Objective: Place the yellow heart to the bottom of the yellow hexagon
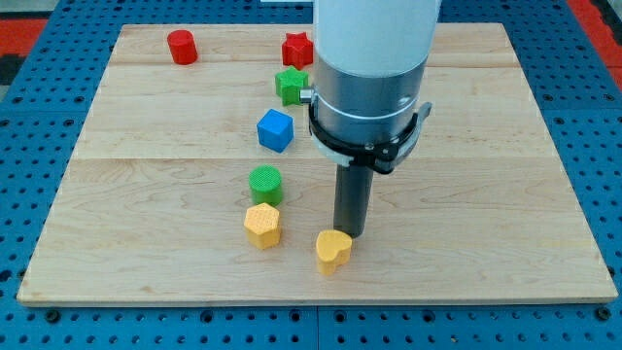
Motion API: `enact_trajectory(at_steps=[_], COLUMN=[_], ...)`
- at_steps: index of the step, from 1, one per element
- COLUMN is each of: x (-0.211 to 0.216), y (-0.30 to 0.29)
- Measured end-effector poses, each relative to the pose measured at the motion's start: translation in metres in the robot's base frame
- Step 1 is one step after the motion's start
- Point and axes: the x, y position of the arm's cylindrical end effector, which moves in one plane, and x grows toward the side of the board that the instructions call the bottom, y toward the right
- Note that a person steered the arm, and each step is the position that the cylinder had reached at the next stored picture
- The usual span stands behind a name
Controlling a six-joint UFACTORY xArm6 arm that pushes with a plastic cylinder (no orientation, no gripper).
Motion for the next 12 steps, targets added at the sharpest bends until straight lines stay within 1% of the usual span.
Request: enact_trajectory(at_steps=[1,3,4,5,7,10,11,12], x=[0.006,0.01,0.03,0.04,0.034,0.025,0.008,0.007], y=[-0.016,0.022,0.023,0.004,-0.076,-0.002,0.007,0.007])
